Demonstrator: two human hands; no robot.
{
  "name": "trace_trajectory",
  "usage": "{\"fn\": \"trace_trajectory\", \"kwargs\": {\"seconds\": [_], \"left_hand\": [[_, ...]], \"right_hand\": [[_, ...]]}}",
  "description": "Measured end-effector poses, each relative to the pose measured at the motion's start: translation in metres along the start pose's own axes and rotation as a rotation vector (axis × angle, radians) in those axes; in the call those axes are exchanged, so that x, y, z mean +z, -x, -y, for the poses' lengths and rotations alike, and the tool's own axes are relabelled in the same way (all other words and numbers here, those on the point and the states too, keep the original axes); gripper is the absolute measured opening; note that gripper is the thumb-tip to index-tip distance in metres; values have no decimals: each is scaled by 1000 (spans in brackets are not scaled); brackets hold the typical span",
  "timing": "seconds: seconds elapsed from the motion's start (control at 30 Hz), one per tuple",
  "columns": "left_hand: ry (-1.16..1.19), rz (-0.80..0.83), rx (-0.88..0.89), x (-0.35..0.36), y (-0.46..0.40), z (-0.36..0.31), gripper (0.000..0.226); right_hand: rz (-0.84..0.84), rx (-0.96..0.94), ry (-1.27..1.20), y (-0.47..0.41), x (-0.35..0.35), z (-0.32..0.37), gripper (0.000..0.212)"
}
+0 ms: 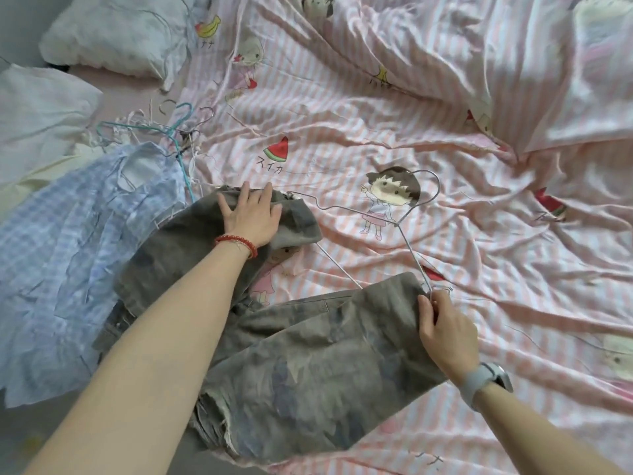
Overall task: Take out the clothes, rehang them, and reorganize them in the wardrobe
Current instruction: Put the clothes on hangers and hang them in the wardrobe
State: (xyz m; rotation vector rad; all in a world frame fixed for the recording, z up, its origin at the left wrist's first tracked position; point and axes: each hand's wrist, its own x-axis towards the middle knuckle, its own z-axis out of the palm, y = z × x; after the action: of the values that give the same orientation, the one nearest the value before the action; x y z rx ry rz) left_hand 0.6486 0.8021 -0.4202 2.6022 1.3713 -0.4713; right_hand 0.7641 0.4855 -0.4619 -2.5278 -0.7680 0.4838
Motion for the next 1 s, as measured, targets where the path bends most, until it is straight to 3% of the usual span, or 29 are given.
{"fn": "trace_trajectory", "kwargs": {"seconds": [0.23, 0.33, 0.43, 0.53, 0.63, 0.73, 0.8, 0.93, 1.0], "left_hand": [[-149, -24, 190, 29, 11, 8, 50], [-17, -85, 156, 19, -12, 7, 48], [146, -185, 118, 13, -35, -1, 31], [9, -138, 181, 19, -55, -1, 34], [-71, -87, 112, 23, -66, 0, 27], [-47, -208, 121, 26, -64, 1, 26], [28, -300, 136, 25, -57, 3, 26], [460, -429, -13, 17, -54, 9, 25], [467, -470, -28, 13, -55, 12, 28]], "right_hand": [[60, 247, 72, -31, 24, 18, 21], [39, 272, 79, -30, 28, 18, 22], [17, 287, 72, -27, 29, 17, 21], [16, 276, 65, -26, 31, 15, 20], [-2, 263, 61, -28, 33, 14, 19], [-11, 249, 46, -32, 34, 13, 18], [-22, 245, 40, -31, 34, 13, 18], [-12, 256, 28, -28, 34, 10, 19], [-3, 262, 10, -28, 33, 10, 20]]}}
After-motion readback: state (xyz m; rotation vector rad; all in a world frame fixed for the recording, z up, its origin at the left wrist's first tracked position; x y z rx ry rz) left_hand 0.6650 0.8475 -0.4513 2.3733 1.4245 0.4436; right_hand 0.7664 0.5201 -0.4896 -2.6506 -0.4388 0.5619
